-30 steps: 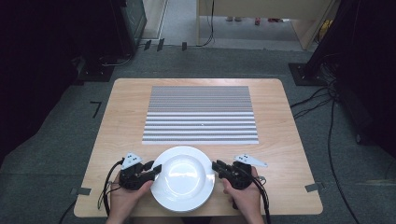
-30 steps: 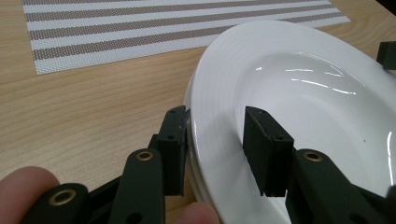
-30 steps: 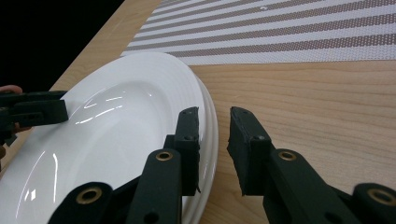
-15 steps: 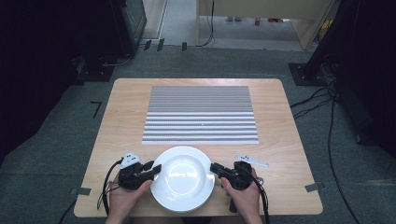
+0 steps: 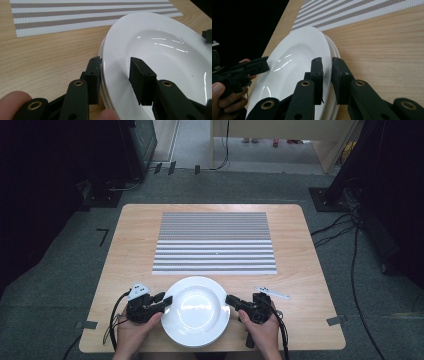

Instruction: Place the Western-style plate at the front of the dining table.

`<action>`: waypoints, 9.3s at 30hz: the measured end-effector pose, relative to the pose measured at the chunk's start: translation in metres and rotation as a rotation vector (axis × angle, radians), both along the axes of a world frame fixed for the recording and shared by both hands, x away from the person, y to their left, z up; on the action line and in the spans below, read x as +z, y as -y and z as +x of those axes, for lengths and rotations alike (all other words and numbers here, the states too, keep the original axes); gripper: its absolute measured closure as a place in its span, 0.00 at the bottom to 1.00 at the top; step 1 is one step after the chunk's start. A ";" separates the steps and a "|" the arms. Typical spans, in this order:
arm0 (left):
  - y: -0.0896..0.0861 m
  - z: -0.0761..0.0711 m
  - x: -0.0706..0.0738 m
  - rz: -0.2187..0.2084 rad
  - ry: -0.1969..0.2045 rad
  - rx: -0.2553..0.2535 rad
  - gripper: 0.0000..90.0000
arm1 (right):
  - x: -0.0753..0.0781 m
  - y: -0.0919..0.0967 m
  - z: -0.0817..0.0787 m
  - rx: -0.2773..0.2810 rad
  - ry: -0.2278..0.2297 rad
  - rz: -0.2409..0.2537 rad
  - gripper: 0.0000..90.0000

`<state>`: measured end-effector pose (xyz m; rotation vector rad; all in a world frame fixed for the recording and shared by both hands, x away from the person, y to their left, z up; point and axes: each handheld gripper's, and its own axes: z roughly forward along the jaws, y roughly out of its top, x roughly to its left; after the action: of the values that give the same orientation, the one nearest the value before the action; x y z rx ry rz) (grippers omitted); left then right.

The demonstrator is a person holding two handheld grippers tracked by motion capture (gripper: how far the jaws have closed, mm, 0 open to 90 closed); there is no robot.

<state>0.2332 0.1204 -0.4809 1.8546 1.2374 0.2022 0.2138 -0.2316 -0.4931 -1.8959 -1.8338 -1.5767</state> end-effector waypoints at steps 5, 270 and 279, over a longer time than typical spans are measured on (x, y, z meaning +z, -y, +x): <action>-0.003 0.001 -0.001 -0.032 -0.018 -0.003 0.68 | 0.004 0.002 -0.002 -0.008 0.025 0.055 0.89; -0.013 0.151 0.038 -0.003 0.027 0.195 0.03 | 0.045 0.065 0.153 -0.051 0.313 -0.363 0.31; -0.030 0.119 0.030 0.005 0.036 0.203 0.03 | 0.040 0.085 0.121 -0.042 0.301 -0.376 0.29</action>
<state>0.3527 0.1503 -0.4506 1.7206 1.4010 0.3479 0.3345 -0.3169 -0.4528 -1.9283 -2.3770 -1.7096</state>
